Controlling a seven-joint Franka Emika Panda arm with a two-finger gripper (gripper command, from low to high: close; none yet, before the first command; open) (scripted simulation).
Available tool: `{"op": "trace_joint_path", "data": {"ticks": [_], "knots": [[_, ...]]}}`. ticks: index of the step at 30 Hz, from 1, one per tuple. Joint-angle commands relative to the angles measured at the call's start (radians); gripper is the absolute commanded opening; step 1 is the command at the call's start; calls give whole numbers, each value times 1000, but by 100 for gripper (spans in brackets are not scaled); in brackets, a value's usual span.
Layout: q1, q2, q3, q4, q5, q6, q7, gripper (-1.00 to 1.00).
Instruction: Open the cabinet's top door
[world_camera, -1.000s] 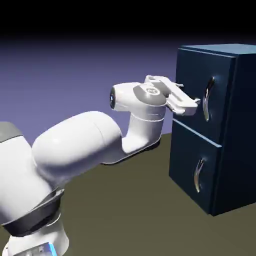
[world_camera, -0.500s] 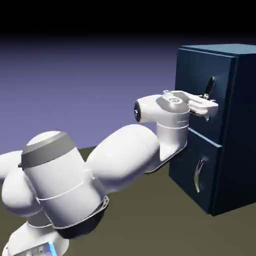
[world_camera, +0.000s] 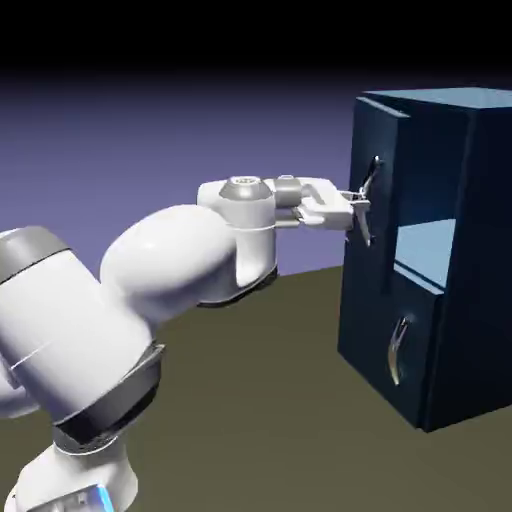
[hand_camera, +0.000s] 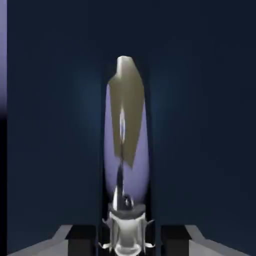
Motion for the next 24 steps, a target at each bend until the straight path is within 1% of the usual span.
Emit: {"op": "trace_joint_path", "data": {"ticks": [1,7,12,18,24], "knots": [[7,10,19,-11,24,-42,10,-100],[85,95,127,-42,187,-303,82,-100],[193,209,194,-15,358,-521,167,-100],[360,414,217,102,615,-746,308,-100],[489,631,177,264,848,-851,425,-100]]}}
